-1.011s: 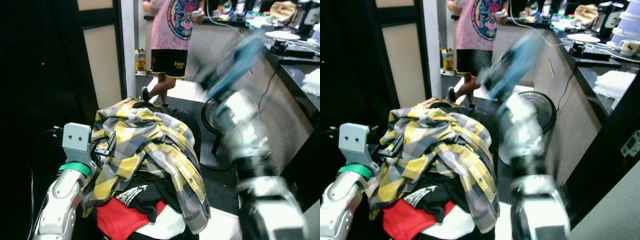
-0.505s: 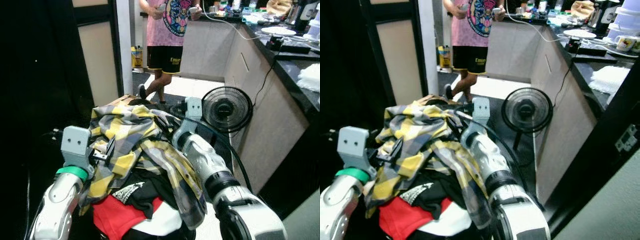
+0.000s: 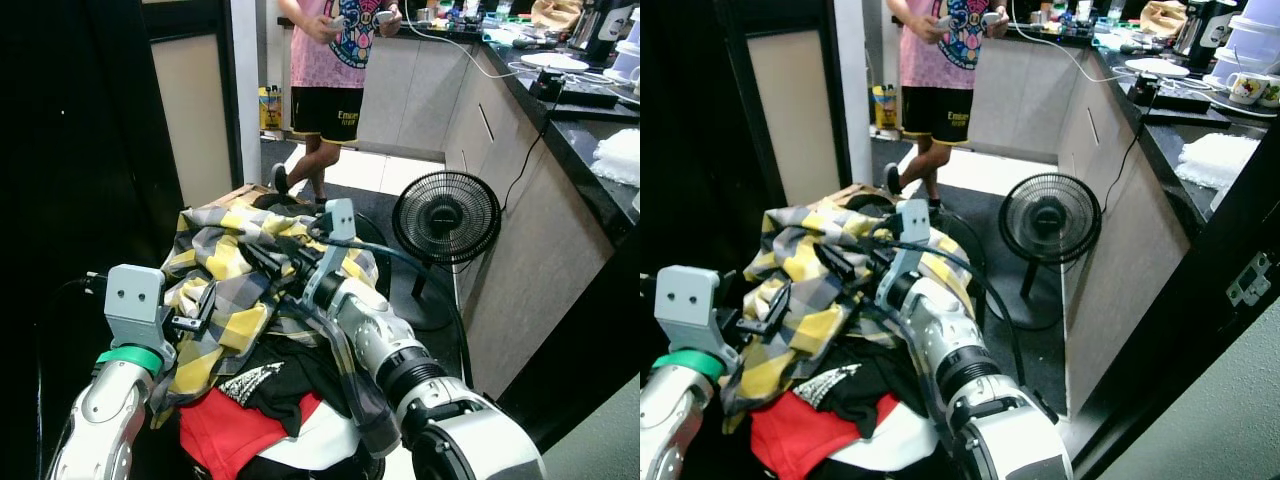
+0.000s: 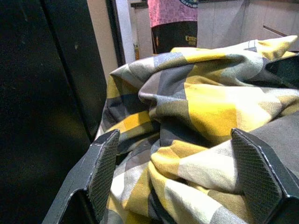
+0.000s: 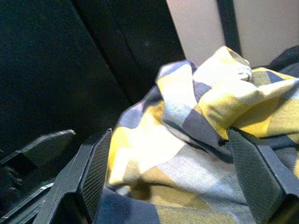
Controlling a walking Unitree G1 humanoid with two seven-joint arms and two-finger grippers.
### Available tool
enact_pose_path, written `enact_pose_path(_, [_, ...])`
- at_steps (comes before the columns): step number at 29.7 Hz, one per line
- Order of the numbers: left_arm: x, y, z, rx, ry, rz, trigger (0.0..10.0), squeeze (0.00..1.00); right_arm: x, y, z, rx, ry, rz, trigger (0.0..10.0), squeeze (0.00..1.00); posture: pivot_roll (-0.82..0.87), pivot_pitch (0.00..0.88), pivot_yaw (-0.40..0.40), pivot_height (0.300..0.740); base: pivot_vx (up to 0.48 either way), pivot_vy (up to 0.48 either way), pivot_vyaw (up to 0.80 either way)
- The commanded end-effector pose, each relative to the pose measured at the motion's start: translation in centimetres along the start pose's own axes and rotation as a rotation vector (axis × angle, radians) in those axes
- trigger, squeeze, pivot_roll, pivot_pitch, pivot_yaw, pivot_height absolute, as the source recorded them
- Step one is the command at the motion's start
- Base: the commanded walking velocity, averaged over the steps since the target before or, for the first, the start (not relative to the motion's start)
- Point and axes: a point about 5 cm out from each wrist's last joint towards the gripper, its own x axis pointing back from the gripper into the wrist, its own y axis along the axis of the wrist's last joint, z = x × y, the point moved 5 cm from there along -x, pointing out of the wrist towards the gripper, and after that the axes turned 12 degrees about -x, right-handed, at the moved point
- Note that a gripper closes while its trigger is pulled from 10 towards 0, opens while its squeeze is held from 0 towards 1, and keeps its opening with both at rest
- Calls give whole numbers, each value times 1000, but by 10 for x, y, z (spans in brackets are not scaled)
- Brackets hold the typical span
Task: Clothes washing
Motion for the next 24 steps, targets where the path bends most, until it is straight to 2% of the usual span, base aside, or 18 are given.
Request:
enact_pose_path(1, [3, -2, 0, 14, -10, 16, 10000, 0, -7, -9, 5, -109, -57, -37, 10000, 0, 130, 87, 15, 740, 0, 0, 0])
enact_pose_path(3, [3, -2, 1, 15, -9, 17, 10000, 0, -5, -1, -1, -135, -89, -76, 10000, 0, 130, 87, 15, 740, 0, 0, 0])
enact_pose_path(4, [4, -1, 2, 16, -6, 17, 10000, 0, -1, 16, -13, -179, -139, -157, 10000, 0, 131, 88, 15, 740, 0, 0, 0])
enact_pose_path(5, [4, -1, 3, 19, -4, 17, 10000, 0, 2, 25, -18, -200, -151, -195, 10000, 0, 131, 86, 16, 740, 0, 0, 0])
enact_pose_path(6, [4, -1, 3, 19, -4, 17, 10000, 0, 2, 25, -18, -200, -151, -195, 10000, 0, 131, 86, 16, 740, 0, 0, 0])
enact_pose_path(7, [3, -1, 4, 28, 3, 16, 10000, 0, 10, 44, -31, -252, -181, -277, 10000, 0, 132, 84, 17, 740, 0, 0, 0])
enact_pose_path(9, [3, -1, 5, 34, 6, 16, 10000, 0, 13, 51, -36, -274, -191, -307, 10000, 0, 132, 84, 17, 740, 0, 0, 0])
enact_pose_path(11, [2, -1, 6, 40, 9, 17, 10000, 0, 20, 63, -47, -312, -220, -348, 10000, 0, 128, 83, 21, 740, 0, 0, 0])
enact_pose_path(14, [2, -1, 6, 40, 8, 18, 10000, 0, 22, 65, -50, -320, -228, -353, 10000, 0, 128, 83, 21, 740, 0, 0, 0])
enact_pose_path(16, [1, -1, 4, 41, -5, 21, 10000, 0, 28, 66, -62, -333, -276, -340, 10000, 0, 120, 76, 29, 740, 0, 0, 0])
enact_pose_path(18, [1, -1, 4, 41, -5, 21, 10000, 0, 28, 66, -62, -333, -276, -340, 10000, 0, 120, 76, 29, 740, 0, 0, 0])
enact_pose_path(19, [-1, -1, 2, 40, -15, 21, 10000, 0, 32, 65, -68, -341, -306, -332, 10000, 0, 120, 74, 29, 740, 0, 0, 0])
enact_pose_path(21, [-1, -1, 2, 40, -15, 21, 10000, 0, 32, 65, -68, -341, -306, -332, 10000, 0, 120, 74, 29, 740, 0, 0, 0])
enact_pose_path(24, [-4, 0, -2, 33, -34, 20, 10000, 0, 29, 52, -64, -258, -294, -264, 10000, 0, 120, 72, 33, 740, 0, 0, 0])
